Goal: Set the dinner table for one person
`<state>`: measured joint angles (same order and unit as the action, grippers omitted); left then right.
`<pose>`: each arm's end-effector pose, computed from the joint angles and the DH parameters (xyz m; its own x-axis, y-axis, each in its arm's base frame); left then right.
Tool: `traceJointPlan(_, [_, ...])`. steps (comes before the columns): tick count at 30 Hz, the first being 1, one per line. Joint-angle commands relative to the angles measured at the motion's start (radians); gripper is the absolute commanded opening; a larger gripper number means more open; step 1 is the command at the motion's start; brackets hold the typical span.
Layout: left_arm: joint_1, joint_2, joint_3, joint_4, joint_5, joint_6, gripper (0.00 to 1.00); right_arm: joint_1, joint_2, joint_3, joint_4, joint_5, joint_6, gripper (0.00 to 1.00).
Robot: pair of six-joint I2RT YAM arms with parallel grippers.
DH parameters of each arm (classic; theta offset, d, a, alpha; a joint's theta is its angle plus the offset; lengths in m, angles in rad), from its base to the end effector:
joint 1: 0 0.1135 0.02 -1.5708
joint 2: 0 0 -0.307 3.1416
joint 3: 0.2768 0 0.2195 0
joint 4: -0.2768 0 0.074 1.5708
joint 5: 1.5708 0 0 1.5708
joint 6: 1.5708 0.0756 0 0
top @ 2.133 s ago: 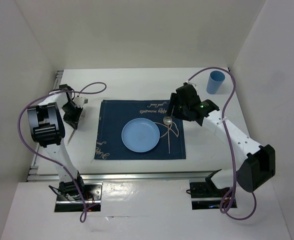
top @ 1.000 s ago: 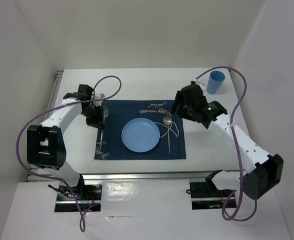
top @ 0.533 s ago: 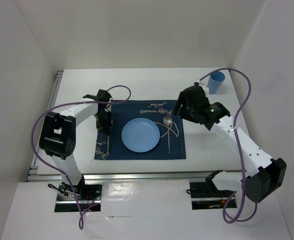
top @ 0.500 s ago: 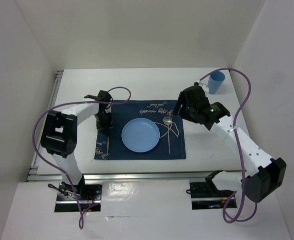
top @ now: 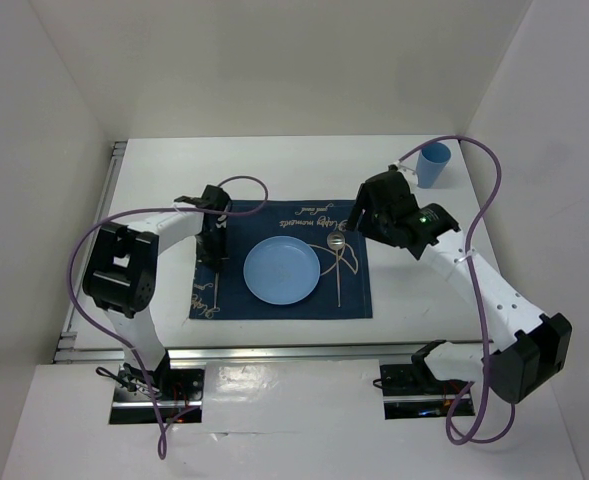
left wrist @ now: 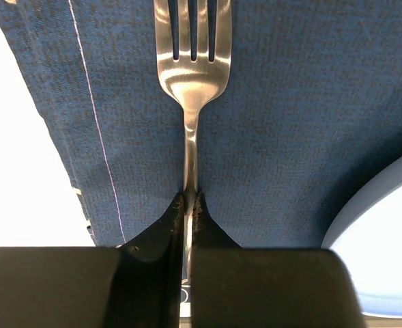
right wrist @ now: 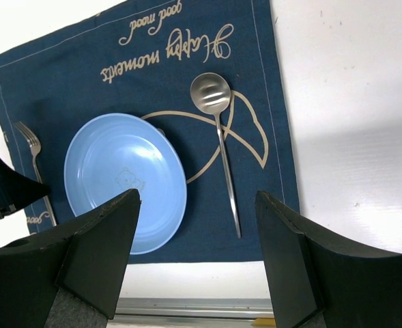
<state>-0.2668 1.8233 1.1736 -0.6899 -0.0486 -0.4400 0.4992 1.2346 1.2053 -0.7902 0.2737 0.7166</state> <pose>0.3245 -0.0849 0.1853 -0.9571 -0.1794 -0.2275 -0.1714 0.9837 -0.0548 0.2132 0.0930 0.3498 -0.6801 0.3494 -0.6444 0.1960 0.9338 0.2994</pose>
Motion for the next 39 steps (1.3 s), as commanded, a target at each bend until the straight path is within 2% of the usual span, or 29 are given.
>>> traceJointPlan(1, [-0.006, -0.027, 0.006, 0.038, -0.036, 0.026, 0.0, -0.005, 0.015, 0.007, -0.001, 0.022, -0.006, 0.76])
traceJointPlan(7, [-0.015, 0.007, 0.035, 0.029, -0.036, 0.015, 0.0, -0.005, 0.025, 0.016, -0.001, 0.013, -0.016, 0.76])
traceJointPlan(8, [-0.015, 0.007, 0.035, 0.018, -0.036, 0.015, 0.05, -0.005, 0.025, 0.016, -0.001, 0.013, -0.016, 0.76])
traceJointPlan(9, [-0.015, 0.016, 0.035, -0.002, -0.048, -0.006, 0.19, -0.005, 0.025, 0.007, -0.001, 0.013, -0.016, 0.76])
traceJointPlan(10, [-0.015, 0.031, 0.044, -0.014, -0.06, -0.02, 0.27, -0.005, 0.025, 0.007, -0.001, 0.013, -0.016, 0.76])
traceJointPlan(13, [-0.015, 0.063, 0.053, -0.042, -0.05, -0.02, 0.45, -0.005, 0.014, -0.003, -0.001, 0.013, -0.016, 0.76])
traceJointPlan(17, [-0.015, 0.061, 0.073, -0.042, -0.034, -0.011, 0.6, -0.005, 0.014, -0.012, -0.001, 0.013, -0.016, 0.76])
traceJointPlan(23, [-0.015, 0.016, 0.144, -0.097, -0.054, 0.007, 0.63, -0.014, 0.005, -0.012, 0.009, 0.013, -0.016, 0.77])
traceJointPlan(28, [-0.015, -0.034, 0.248, -0.166, -0.088, 0.036, 0.63, -0.12, 0.094, 0.068, 0.006, -0.022, -0.035, 0.8])
traceJointPlan(31, [0.015, -0.065, 0.305, -0.189, -0.111, 0.073, 0.63, -0.264, 0.237, 0.193, -0.012, -0.013, -0.08, 0.84])
traceJointPlan(32, [0.024, -0.065, 0.316, -0.189, -0.111, 0.104, 0.63, -0.371, 0.265, 0.229, -0.012, -0.04, -0.107, 0.84])
traceJointPlan(33, [0.037, -0.076, 0.327, -0.189, -0.111, 0.121, 0.63, -0.422, 0.29, 0.264, -0.003, -0.075, -0.121, 0.84])
traceJointPlan(34, [0.064, -0.076, 0.336, -0.189, -0.087, 0.138, 0.63, -0.468, 0.313, 0.331, 0.009, -0.135, -0.135, 0.84])
traceJointPlan(36, [0.092, -0.091, 0.345, -0.178, -0.086, 0.162, 0.63, -0.558, 0.382, 0.385, 0.054, -0.136, -0.169, 0.84])
traceJointPlan(39, [0.146, -0.117, 0.305, -0.155, -0.086, 0.176, 0.63, -0.646, 0.526, 0.564, 0.054, -0.113, -0.192, 0.84])
